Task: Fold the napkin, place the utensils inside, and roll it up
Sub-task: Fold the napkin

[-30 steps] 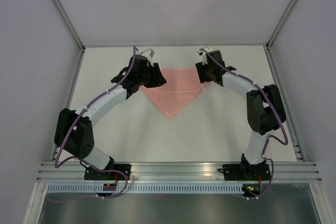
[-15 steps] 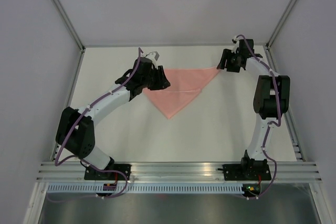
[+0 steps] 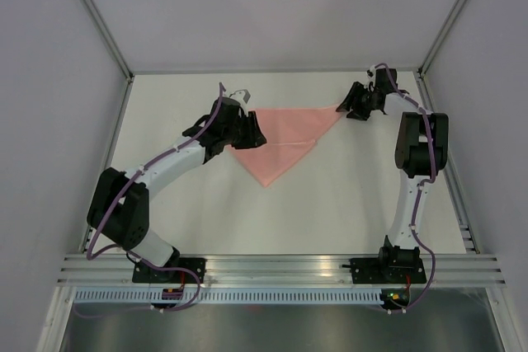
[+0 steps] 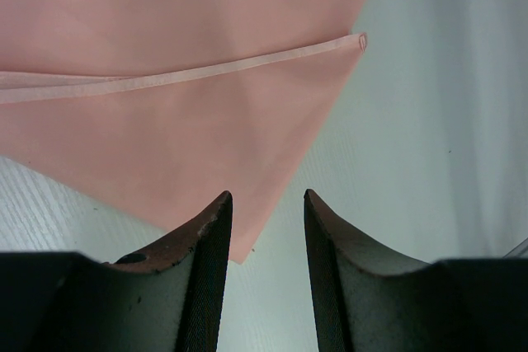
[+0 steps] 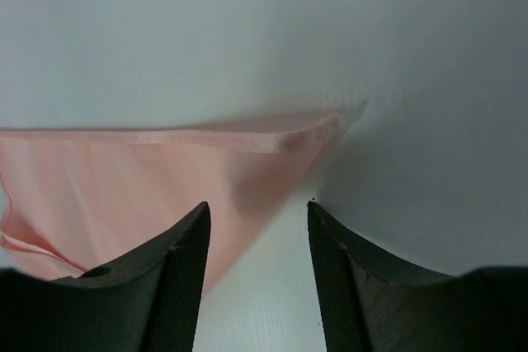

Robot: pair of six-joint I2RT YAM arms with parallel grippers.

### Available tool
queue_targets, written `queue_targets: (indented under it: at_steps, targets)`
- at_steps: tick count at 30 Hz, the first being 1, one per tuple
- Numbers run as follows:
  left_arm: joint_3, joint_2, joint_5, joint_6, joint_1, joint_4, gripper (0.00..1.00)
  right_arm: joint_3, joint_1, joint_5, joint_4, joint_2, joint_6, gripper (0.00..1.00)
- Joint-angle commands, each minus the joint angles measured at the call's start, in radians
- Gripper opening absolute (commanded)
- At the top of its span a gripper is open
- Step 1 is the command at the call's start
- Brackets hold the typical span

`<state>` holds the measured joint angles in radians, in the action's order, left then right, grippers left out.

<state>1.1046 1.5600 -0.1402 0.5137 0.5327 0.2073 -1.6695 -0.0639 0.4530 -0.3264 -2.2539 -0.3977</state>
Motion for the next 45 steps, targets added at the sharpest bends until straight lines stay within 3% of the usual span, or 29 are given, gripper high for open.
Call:
queue_targets:
  at_steps: [1, 7, 14, 16, 23, 34, 38, 45]
  targets:
    - [-0.018, -0.055, 0.002, 0.046, 0.006, -0.029, 0.45, -0.042, -0.002, 0.01, 0.041, -0.021, -0.09, 0.56]
    - [-0.06, -0.087, 0.013, 0.054, 0.006, -0.031, 0.45, -0.015, -0.002, -0.005, 0.11, -0.035, -0.119, 0.42]
    - [-0.103, -0.113, 0.019, 0.06, 0.007, -0.039, 0.45, 0.103, 0.003, 0.007, 0.28, 0.051, -0.092, 0.04]
    - [-0.107, -0.118, 0.021, 0.062, 0.006, -0.04, 0.45, 0.154, 0.01, 0.001, 0.311, 0.091, -0.066, 0.0]
    - [-0.112, -0.146, 0.034, 0.066, 0.006, -0.037, 0.45, 0.336, 0.056, -0.045, 0.42, 0.311, 0.114, 0.01]
    - [-0.103, -0.239, 0.135, 0.144, -0.025, 0.021, 0.45, 0.6, 0.297, -0.086, 0.51, 0.605, 0.381, 0.0]
    - [-0.086, -0.311, 0.192, 0.192, -0.046, 0.064, 0.42, 0.642, 0.401, -0.082, 0.486, 0.642, 0.534, 0.01]
    - [-0.031, -0.391, 0.267, 0.21, -0.059, 0.147, 0.37, 0.665, 0.588, -0.125, 0.449, 0.639, 0.652, 0.01]
